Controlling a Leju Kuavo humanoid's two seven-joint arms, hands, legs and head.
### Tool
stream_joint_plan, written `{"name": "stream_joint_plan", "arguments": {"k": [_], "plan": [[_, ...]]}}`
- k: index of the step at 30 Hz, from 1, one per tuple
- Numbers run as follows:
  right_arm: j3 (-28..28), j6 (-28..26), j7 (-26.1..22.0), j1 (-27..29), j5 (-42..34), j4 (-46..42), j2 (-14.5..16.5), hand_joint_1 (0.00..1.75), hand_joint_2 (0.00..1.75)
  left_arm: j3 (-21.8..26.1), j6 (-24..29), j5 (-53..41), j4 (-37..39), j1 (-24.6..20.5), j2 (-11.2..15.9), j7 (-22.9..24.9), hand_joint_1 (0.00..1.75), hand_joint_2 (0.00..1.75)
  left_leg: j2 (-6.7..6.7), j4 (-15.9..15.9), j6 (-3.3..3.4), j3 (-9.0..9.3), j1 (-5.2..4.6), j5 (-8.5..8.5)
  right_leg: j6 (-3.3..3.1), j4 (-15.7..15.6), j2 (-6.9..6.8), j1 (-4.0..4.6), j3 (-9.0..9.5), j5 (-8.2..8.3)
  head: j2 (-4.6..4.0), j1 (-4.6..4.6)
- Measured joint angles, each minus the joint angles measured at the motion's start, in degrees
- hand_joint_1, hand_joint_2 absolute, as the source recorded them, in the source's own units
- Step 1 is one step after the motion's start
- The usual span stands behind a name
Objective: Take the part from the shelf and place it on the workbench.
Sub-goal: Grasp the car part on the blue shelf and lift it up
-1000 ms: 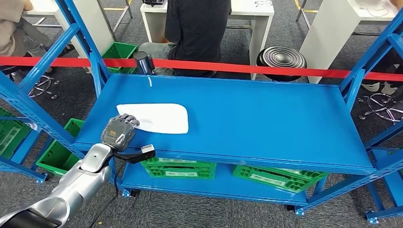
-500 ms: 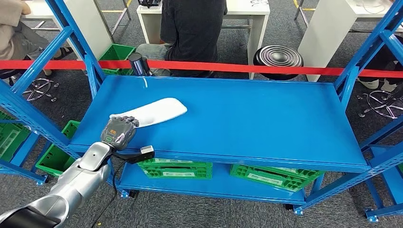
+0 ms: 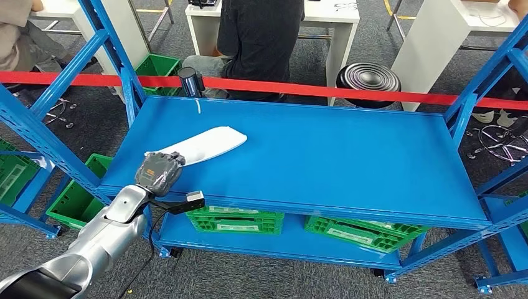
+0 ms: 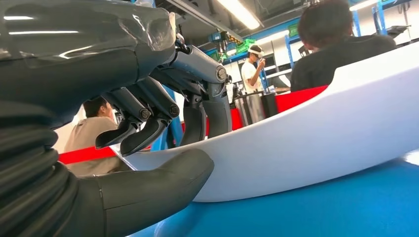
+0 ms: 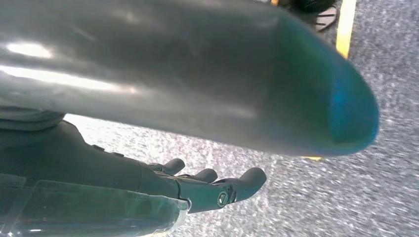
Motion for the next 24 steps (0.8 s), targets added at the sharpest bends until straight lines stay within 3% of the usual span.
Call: {"name": "stream_joint_plan", "arguments": {"k": [2,6,8,10,11,12,13,15,17,19,21,22,24], "plan": [[0.16,-0.65,0.21,0.19,-0.85,-0.96,-0.41,0.00,0.00,-0.23,0.05,0.59,-0.02,-0.05,-0.27,-0.55,1.75,1.75,-0.09,0.95,-0.67,-0.44,-0.21,-0.44,-0.43,-3.90,-0.05,0.07,1.99,1.12,0.00,-0.08],[1.33,-3.11,0.80,1.08,-3.67,-4.27,-1.57,0.00,0.00,-0.53,-0.84,5.89,-0.71,0.17,-0.85,-3.33,1.75,1.75,-0.10,2.26,-1.48,-1.27,0.02,-1.34,-1.77,-3.88,0.07,-0.09,1.97,1.18,0.00,-0.20],[2.30,-4.46,0.98,1.37,-5.38,-6.11,-2.31,0.00,0.00,-0.35,-2.90,12.22,-1.98,0.58,-1.27,-6.06,1.75,1.75,-0.06,7.35,-2.12,-3.55,0.27,-4.34,-2.10,-3.94,0.11,-0.27,1.99,1.26,0.00,-0.30],[3.49,-5.48,0.99,1.53,-7.06,-7.71,-2.99,0.00,0.00,-0.13,-5.69,19.21,-4.03,1.60,-1.75,-8.84,1.75,1.75,-0.03,15.26,-2.58,-7.07,0.44,-7.78,-2.24,-3.93,0.15,-0.15,1.96,1.24,0.00,-0.36],[4.16,-5.80,0.90,1.59,-7.92,-8.38,-3.26,0.00,0.00,-0.08,-7.21,22.55,-5.46,2.34,-1.98,-10.01,1.75,1.75,-0.04,17.80,-2.59,-8.28,0.49,-8.43,-2.26,-3.93,0.17,-0.06,1.98,1.22,0.00,-0.36],[4.83,-6.00,0.72,1.61,-8.75,-8.91,-3.52,0.00,0.00,-0.09,-8.71,25.63,-7.16,3.14,-2.14,-10.92,1.75,1.75,-0.04,18.13,-2.45,-8.51,0.51,-7.94,-2.28,-3.92,0.20,0.05,2.03,1.19,0.00,-0.37],[5.53,-6.11,0.48,1.58,-9.55,-9.40,-3.72,0.00,0.00,-0.12,-10.19,28.64,-9.19,3.94,-2.23,-11.60,1.75,1.75,-0.05,16.16,-2.14,-7.65,0.47,-6.46,-2.29,-3.92,0.25,0.17,2.11,1.17,0.00,-0.37],[6.99,-6.27,-0.14,1.46,-11.09,-10.28,-4.03,0.00,0.00,-0.24,-12.94,34.24,-14.09,5.43,-2.20,-12.24,1.75,1.75,-0.12,8.19,-0.91,-3.87,0.17,-2.66,-2.29,-3.95,0.34,0.36,2.26,1.14,0.00,-0.29],[8.48,-6.42,-0.73,1.16,-12.53,-10.90,-4.27,0.00,0.00,-0.45,-15.32,39.09,-19.25,7.03,-1.98,-12.46,1.75,1.75,-0.11,2.71,0.20,-1.39,-0.40,-1.09,-2.14,-3.99,0.39,0.40,2.03,1.22,0.00,-0.19],[9.99,-6.51,-1.27,0.92,-13.83,-11.20,-4.53,0.00,0.00,-0.69,-17.42,43.41,-24.39,8.99,-1.63,-12.88,1.75,1.75,-0.05,1.63,0.59,-1.10,-0.83,-1.21,-1.82,-4.20,0.42,0.33,1.79,1.41,0.00,-0.26],[11.37,-6.58,-1.71,0.90,-14.92,-11.57,-4.79,0.00,0.00,-1.02,-19.05,47.09,-29.91,11.14,-1.22,-13.43,1.75,1.75,0.02,0.28,0.87,-0.29,-0.57,-0.58,-1.52,-3.95,0.35,0.37,1.53,1.18,0.00,-0.27],[11.99,-6.65,-1.90,0.88,-15.41,-11.81,-4.98,0.00,0.00,-1.26,-19.70,48.59,-32.66,12.12,-1.05,-13.69,1.75,1.75,0.06,-0.43,1.03,0.13,-0.42,-0.20,-1.51,-2.73,0.29,0.45,0.93,0.49,0.00,-0.22],[13.16,-6.95,-2.22,0.80,-16.41,-12.23,-5.52,0.00,0.00,-1.90,-20.81,51.22,-37.86,14.02,-0.80,-14.27,1.75,1.75,0.12,-1.11,1.21,0.55,-0.38,0.22,-1.74,3.30,0.19,0.42,-1.90,-2.24,0.00,-0.05]]}}
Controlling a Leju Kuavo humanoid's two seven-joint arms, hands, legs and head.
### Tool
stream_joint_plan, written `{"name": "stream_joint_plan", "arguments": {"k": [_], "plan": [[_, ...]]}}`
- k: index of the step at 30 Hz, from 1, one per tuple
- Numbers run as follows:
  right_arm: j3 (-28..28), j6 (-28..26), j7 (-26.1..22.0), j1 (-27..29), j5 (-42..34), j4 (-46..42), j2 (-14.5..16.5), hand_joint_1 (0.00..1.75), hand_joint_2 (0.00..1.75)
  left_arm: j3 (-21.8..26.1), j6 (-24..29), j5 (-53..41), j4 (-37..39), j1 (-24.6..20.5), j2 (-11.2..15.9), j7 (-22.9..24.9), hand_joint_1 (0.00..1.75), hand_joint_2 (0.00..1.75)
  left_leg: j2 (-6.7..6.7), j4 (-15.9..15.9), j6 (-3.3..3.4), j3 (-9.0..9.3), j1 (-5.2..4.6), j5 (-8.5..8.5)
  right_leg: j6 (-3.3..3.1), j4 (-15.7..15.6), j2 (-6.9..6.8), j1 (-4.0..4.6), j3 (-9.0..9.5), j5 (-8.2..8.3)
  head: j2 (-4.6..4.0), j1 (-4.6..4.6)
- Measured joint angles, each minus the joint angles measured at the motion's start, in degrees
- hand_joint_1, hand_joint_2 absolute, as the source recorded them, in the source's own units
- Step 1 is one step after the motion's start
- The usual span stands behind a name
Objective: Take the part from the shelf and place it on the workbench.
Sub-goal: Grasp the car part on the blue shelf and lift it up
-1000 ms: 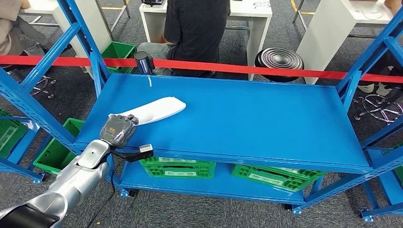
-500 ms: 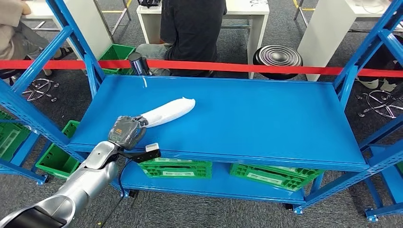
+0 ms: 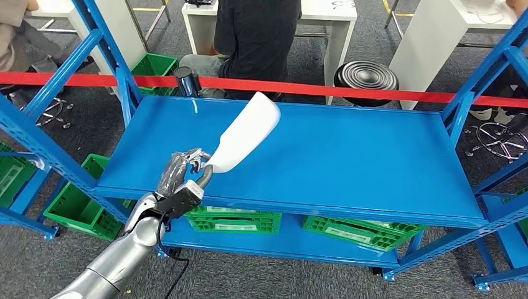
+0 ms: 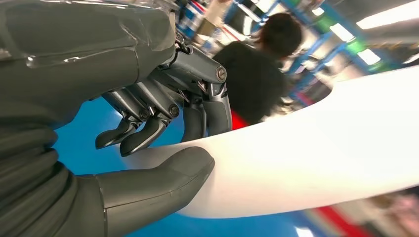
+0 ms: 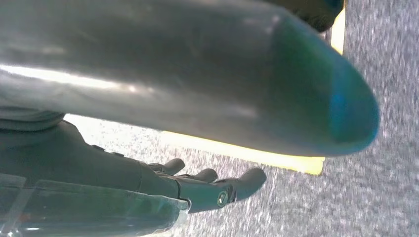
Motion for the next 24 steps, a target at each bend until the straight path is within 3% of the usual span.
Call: {"name": "stream_joint_plan", "arguments": {"k": [2,3,4,5,7,9,11,13,14,16,18,19,20,22,24], "plan": [[1.11,-0.37,-0.26,-0.15,-0.94,-0.43,-0.52,0.00,0.00,-0.76,-1.13,2.54,-4.73,2.03,0.28,-0.60,1.75,1.75,0.00,0.05,0.01,-0.09,-0.09,-0.02,0.17,6.94,-0.01,-0.13,-3.40,-2.39,0.00,0.08],[1.63,-0.52,-0.37,-0.19,-1.40,-0.60,-0.73,0.00,0.00,-1.07,-1.82,3.93,-6.92,3.05,0.47,-0.98,1.75,1.75,-0.02,0.10,-0.03,-0.12,-0.09,-0.06,0.59,8.08,-0.02,-0.22,-4.03,-2.49,0.00,0.07],[2.11,-0.66,-0.45,-0.21,-1.78,-0.74,-0.89,0.00,0.00,-1.33,-2.55,5.37,-8.99,3.92,0.66,-1.36,1.75,1.75,-0.07,0.23,-0.13,-0.15,-0.04,-0.13,1.20,6.77,-0.05,-0.35,-3.43,-1.64,0.00,0.08],[2.58,-0.75,-0.54,-0.25,-2.15,-0.87,-1.03,0.00,0.00,-1.55,-3.30,6.78,-11.10,4.67,0.85,-1.75,1.75,1.75,-0.14,0.52,-0.34,-0.19,0.05,-0.28,1.90,3.19,-0.10,-0.55,-1.66,-0.07,0.00,0.09],[3.46,-0.81,-0.72,-0.49,-2.82,-1.08,-1.24,0.00,0.00,-1.87,-4.95,9.49,-15.14,5.81,1.22,-2.31,1.75,1.75,-0.24,1.55,-1.05,-0.52,0.03,-0.87,2.43,-4.38,-0.14,-0.81,2.19,2.45,0.00,0.13],[4.32,-0.80,-0.93,-0.87,-3.51,-1.27,-1.33,0.00,0.00,-2.08,-6.90,12.23,-18.78,6.86,1.56,-2.57,1.75,1.75,-0.23,2.36,-1.67,-0.94,-0.13,-1.32,1.62,-7.10,0.00,-0.64,3.60,3.12,0.00,0.09],[5.17,-0.79,-1.17,-1.11,-4.25,-1.49,-1.39,0.00,0.00,-2.29,-9.47,15.72,-22.20,8.06,1.86,-2.66,1.75,1.75,-0.20,2.60,-1.99,-1.14,-0.02,-1.42,0.70,-6.97,0.12,-0.52,3.53,3.29,0.00,0.04],[5.97,-0.79,-1.39,-1.19,-4.96,-1.69,-1.45,0.00,0.00,-2.53,-13.08,20.23,-25.70,9.49,2.08,-2.57,1.75,1.75,-0.19,4.07,-2.48,-1.79,0.25,-2.60,0.04,-7.05,0.14,-0.74,3.61,3.39,0.00,-0.05],[6.32,-0.79,-1.46,-1.25,-5.22,-1.75,-1.46,0.00,0.00,-2.65,-14.85,22.34,-27.32,10.21,2.17,-2.48,1.75,1.75,-0.19,6.35,-2.83,-2.78,0.40,-4.09,-0.21,-7.10,0.14,-0.88,3.65,3.42,0.00,-0.13],[6.94,-0.79,-1.51,-1.40,-5.61,-1.88,-1.47,0.00,0.00,-2.89,-18.05,25.85,-30.02,11.58,2.32,-2.23,1.75,1.75,-0.18,13.91,-3.46,-6.16,0.65,-7.98,-0.49,-7.10,0.12,-0.76,3.59,3.42,0.00,-0.24],[7.50,-0.79,-1.52,-1.56,-5.99,-1.96,-1.42,0.00,0.00,-3.11,-21.19,29.00,-32.11,12.87,2.47,-1.91,1.75,1.75,-0.17,19.40,-3.62,-8.64,0.78,-9.68,-0.53,-7.09,0.12,-0.58,3.51,3.42,0.00,-0.25],[7.76,-0.79,-1.54,-1.64,-6.22,-1.96,-1.37,0.00,0.00,-3.22,-22.94,30.60,-33.06,13.39,2.57,-1.76,1.75,1.75,-0.17,18.93,-3.45,-8.33,0.78,-8.89,-0.53,-7.09,0.14,-0.48,3.55,3.42,0.00,-0.26],[7.97,-0.79,-1.56,-1.74,-6.43,-1.96,-1.28,0.00,0.00,-3.31,-24.55,31.93,-33.97,13.74,2.68,-1.63,1.75,1.75,-0.18,16.07,-3.08,-6.83,0.73,-7.17,-0.52,-7.09,0.17,-0.36,3.63,3.42,0.00,-0.27],[8.30,-0.78,-1.65,-2.02,-6.84,-1.97,-0.87,0.00,0.00,-3.45,-27.45,34.17,-35.75,14.02,2.84,-1.37,1.75,1.75,-0.15,7.75,-1.88,-2.51,0.41,-3.77,-0.45,-7.13,0.20,-0.07,3.78,3.45,0.00,-0.19],[8.60,-0.75,-1.77,-2.37,-7.12,-2.00,-0.50,0.00,0.00,-3.56,-29.88,36.00,-37.32,14.12,2.95,-1.15,1.75,1.75,-0.03,3.25,-0.86,-0.30,-0.13,-2.73,-0.24,-7.22,0.15,-0.09,3.74,3.56,0.00,-0.10]]}}
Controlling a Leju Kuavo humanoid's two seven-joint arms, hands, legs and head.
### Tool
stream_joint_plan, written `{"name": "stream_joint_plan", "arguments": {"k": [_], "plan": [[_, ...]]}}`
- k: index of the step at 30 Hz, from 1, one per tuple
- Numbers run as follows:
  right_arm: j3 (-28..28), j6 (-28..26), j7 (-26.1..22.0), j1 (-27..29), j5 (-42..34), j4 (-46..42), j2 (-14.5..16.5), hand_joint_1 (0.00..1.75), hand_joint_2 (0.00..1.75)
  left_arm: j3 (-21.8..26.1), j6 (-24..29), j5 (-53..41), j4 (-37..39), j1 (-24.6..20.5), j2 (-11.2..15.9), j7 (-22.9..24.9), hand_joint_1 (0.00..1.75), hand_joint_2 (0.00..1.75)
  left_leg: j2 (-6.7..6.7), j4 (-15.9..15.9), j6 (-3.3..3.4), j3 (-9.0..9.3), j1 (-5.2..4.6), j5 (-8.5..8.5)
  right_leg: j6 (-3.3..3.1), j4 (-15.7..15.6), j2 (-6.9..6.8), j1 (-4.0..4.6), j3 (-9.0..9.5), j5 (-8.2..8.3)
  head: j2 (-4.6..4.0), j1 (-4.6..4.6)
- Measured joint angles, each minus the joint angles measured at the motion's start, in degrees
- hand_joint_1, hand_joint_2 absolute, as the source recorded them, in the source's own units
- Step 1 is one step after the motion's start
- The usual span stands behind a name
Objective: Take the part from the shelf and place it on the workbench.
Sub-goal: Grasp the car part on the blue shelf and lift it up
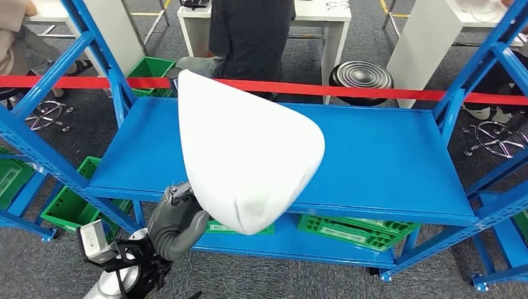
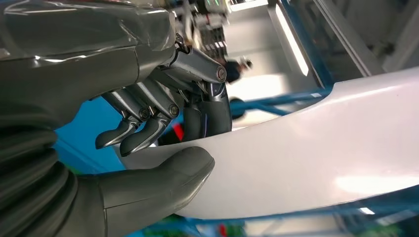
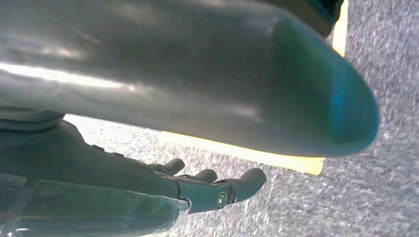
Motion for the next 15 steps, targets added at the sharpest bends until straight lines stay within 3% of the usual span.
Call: {"name": "stream_joint_plan", "arguments": {"k": [2,4,6,8,9,10,12,13,15], "plan": [[0.33,0.01,-0.11,-0.27,-0.28,-0.07,0.19,0.00,0.00,-0.07,-1.96,1.53,-1.20,0.13,0.18,0.19,1.75,1.75,0.06,-0.70,0.48,0.11,-0.40,0.09,0.43,-0.31,-0.17,-0.09,-0.01,0.25,0.00,-0.03],[0.66,0.01,-0.17,-0.39,-0.62,-0.23,0.27,0.00,0.00,-0.14,-3.46,2.69,-2.22,0.23,0.32,0.30,1.75,1.75,0.17,-2.07,0.77,0.86,-0.19,0.98,0.63,0.46,-0.32,0.02,-0.44,-0.21,0.00,0.00],[0.89,-0.03,-0.25,-0.44,-0.90,-0.41,0.11,0.00,0.00,-0.19,-4.60,3.39,-3.00,0.35,0.32,0.32,1.75,1.75,0.31,-3.22,0.98,1.47,0.11,1.80,0.27,5.33,-0.34,0.05,-2.73,-2.66,0.00,0.13],[1.14,-0.08,-0.29,-0.43,-1.02,-0.51,-0.12,0.00,0.00,-0.26,-5.33,3.68,-3.36,0.55,0.32,0.32,1.75,1.75,0.32,-3.31,1.11,1.36,0.02,1.93,0.14,12.83,-0.33,-0.01,-6.18,-5.66,0.00,0.18],[1.28,-0.09,-0.29,-0.39,-1.04,-0.51,-0.22,0.00,0.00,-0.33,-5.55,3.76,-3.42,0.67,0.33,0.32,1.75,1.75,0.32,-3.27,1.09,1.34,-0.02,1.92,0.44,15.09,-0.33,-0.10,-7.22,-6.25,0.00,0.20],[1.40,-0.11,-0.32,-0.36,-1.05,-0.52,-0.32,0.00,0.00,-0.41,-5.80,3.89,-3.48,0.77,0.34,0.29,1.75,1.75,0.29,-3.19,1.04,1.33,-0.01,1.89,0.95,15.26,-0.34,-0.21,-7.26,-5.97,0.00,0.20],[1.59,-0.20,-0.49,-0.37,-1.16,-0.55,-0.52,0.00,0.00,-0.52,-6.60,4.32,-3.84,0.87,0.37,0.02,1.75,1.75,0.21,-2.68,0.68,1.28,0.10,1.63,2.28,8.79,-0.39,-0.55,-4.03,-3.09,0.00,0.21],[1.67,-0.25,-0.60,-0.41,-1.27,-0.59,-0.60,0.00,0.00,-0.56,-7.11,4.48,-4.14,0.88,0.37,-0.21,1.75,1.75,0.18,-2.24,0.33,1.15,0.10,1.37,2.56,4.94,-0.41,-0.65,-2.08,-1.80,0.00,0.20],[1.86,-0.39,-0.81,-0.54,-1.53,-0.80,-0.70,0.00,0.00,-0.67,-8.12,4.66,-4.85,0.82,0.41,-0.57,1.75,1.75,0.17,-1.16,-0.46,0.65,-0.03,0.80,2.09,0.41,-0.37,-0.63,0.11,-0.46,0.00,0.17]]}}
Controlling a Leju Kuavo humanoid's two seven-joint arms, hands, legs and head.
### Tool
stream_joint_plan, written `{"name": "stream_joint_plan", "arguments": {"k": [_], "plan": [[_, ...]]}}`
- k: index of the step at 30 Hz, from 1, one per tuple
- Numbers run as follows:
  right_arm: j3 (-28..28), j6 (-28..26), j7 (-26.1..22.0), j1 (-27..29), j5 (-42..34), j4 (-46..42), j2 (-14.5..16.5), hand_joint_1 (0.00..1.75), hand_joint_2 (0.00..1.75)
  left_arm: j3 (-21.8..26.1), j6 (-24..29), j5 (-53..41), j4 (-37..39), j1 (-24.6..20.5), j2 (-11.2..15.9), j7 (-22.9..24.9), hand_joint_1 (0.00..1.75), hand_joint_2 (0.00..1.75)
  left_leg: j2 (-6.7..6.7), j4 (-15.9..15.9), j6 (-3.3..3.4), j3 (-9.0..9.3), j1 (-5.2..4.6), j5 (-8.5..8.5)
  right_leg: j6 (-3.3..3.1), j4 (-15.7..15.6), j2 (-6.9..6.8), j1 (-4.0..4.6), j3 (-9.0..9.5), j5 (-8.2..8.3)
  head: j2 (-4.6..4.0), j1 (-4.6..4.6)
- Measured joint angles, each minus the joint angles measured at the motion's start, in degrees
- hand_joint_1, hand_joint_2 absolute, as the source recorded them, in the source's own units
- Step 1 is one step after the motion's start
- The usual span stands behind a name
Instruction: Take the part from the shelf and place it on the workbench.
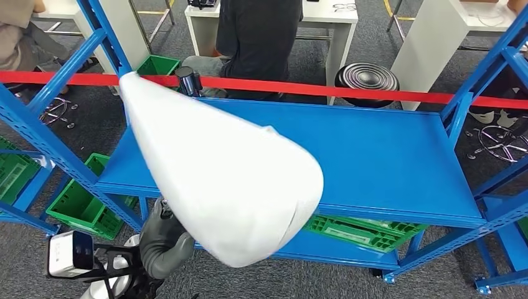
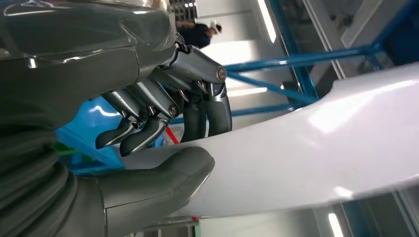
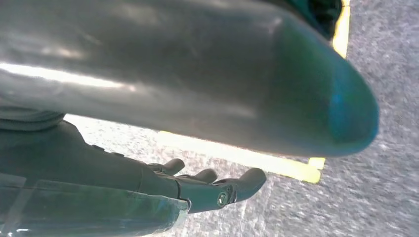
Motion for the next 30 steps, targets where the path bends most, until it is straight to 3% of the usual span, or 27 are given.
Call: {"name": "stream_joint_plan", "arguments": {"k": [3,5,8,9,10,11,13,15,19,21,23,25,26,28,30], "plan": [[0.43,-0.35,-0.16,-0.20,-0.37,-0.44,0.06,0.00,0.00,-0.33,-1.39,1.14,-0.96,-0.09,0.16,0.10,1.75,1.75,0.02,0.72,-0.74,-0.54,0.08,-0.34,-1.39,-0.11,0.11,0.17,-0.15,0.15,0.00,-0.04],[0.60,-0.67,-0.26,-0.28,-0.53,-0.70,0.20,0.00,0.00,-0.63,-2.20,2.08,-1.38,-0.15,0.29,0.45,1.75,1.75,-0.03,2.89,-1.35,-1.42,0.31,-1.95,-1.87,-0.18,0.15,-0.10,-0.15,0.29,0.00,-0.14],[0.85,-0.87,-0.37,-0.53,-0.74,-0.80,0.44,0.00,0.00,-1.13,-3.14,2.83,-1.60,-0.17,0.56,0.76,1.75,1.75,-0.06,12.78,-2.41,-5.96,0.74,-7.13,-2.23,-0.18,0.15,-0.04,-0.32,0.38,0.00,-0.31],[0.93,-0.86,-0.38,-0.58,-0.84,-0.80,0.50,0.00,0.00,-1.28,-3.30,2.94,-1.60,-0.15,0.64,0.79,1.75,1.75,-0.06,15.52,-2.53,-7.29,0.84,-8.01,-2.28,-0.17,0.14,0.04,-0.39,0.39,0.00,-0.31],[1.01,-0.86,-0.38,-0.61,-0.95,-0.80,0.54,0.00,0.00,-1.44,-3.42,3.03,-1.60,-0.14,0.72,0.80,1.75,1.75,-0.06,16.42,-2.49,-7.73,0.87,-7.82,-2.29,-0.17,0.14,0.11,-0.42,0.40,0.00,-0.31],[1.08,-0.86,-0.38,-0.63,-1.02,-0.80,0.56,0.00,0.00,-1.56,-3.54,3.12,-1.60,-0.14,0.78,0.80,1.75,1.75,-0.06,15.14,-2.30,-7.09,0.87,-6.62,-2.29,-0.17,0.16,0.17,-0.38,0.40,0.00,-0.31],[1.19,-0.86,-0.38,-0.68,-1.10,-0.80,0.69,0.00,0.00,-1.80,-3.82,3.35,-1.65,-0.14,0.87,0.79,1.75,1.75,-0.18,7.83,-1.41,-3.33,0.71,-2.95,-2.26,-0.20,0.24,0.30,-0.19,0.42,0.00,-0.30],[1.25,-0.86,-0.38,-0.81,-1.08,-0.81,0.93,0.00,0.00,-1.98,-4.11,3.67,-1.73,-0.12,0.91,0.77,1.75,1.75,-0.21,2.04,-0.49,-0.42,0.33,-0.99,-2.00,-0.22,0.28,0.51,-0.21,0.57,0.00,-0.28],[1.57,-0.66,-0.39,-1.18,-0.53,-0.78,1.23,0.00,0.00,-2.22,-4.31,4.07,-1.78,0.06,1.03,0.66,1.75,1.75,-0.07,-0.04,0.56,0.04,0.07,0.22,-0.98,-0.24,0.12,0.53,-0.57,0.82,0.00,-0.24],[1.81,-0.42,-0.38,-1.46,-0.21,-0.61,1.36,0.00,0.00,-2.32,-4.30,4.16,-1.78,0.12,1.00,0.65,1.75,1.75,0.19,-1.20,1.12,-0.02,0.28,1.32,-1.31,2.99,0.08,0.63,-2.04,-1.59,0.00,-0.14],[2.01,-0.09,-0.38,-1.76,-0.02,-0.27,1.42,0.00,0.00,-2.41,-4.29,4.25,-1.71,0.32,0.98,0.66,1.75,1.75,0.32,-1.37,1.46,-0.77,0.12,1.95,-1.82,10.16,0.08,0.57,-4.84,-5.53,0.00,-0.10],[2.16,0.19,-0.38,-1.92,0.07,0.05,1.47,0.00,0.00,-2.52,-4.29,4.26,-1.58,0.61,0.99,0.71,1.75,1.75,0.35,-1.23,1.44,-1.66,0.00,2.47,-1.43,14.95,0.07,0.52,-6.09,-7.43,0.00,-0.08],[2.22,0.31,-0.35,-1.98,0.19,0.20,1.48,0.00,0.00,-2.57,-4.26,4.29,-1.51,0.75,0.99,0.73,1.75,1.75,0.34,-1.08,1.33,-2.11,0.01,2.71,-0.90,14.22,0.06,0.46,-5.13,-7.08,0.00,-0.06],[2.31,0.59,-0.09,-2.31,0.60,0.55,1.50,0.00,0.00,-2.61,-4.19,4.39,-1.38,1.07,1.03,0.69,1.75,1.75,0.33,-0.48,0.97,-2.95,0.08,3.06,0.25,6.75,0.02,0.19,-0.25,-5.01,0.00,-0.05],[2.48,1.20,0.55,-2.99,1.25,0.93,1.65,0.00,0.00,-2.53,-4.16,4.54,-1.29,1.51,1.14,0.57,1.75,1.75,0.37,0.31,0.46,-3.81,-0.04,3.33,0.35,0.64,0.26,0.23,3.48,-3.37,0.00,-0.08]]}}
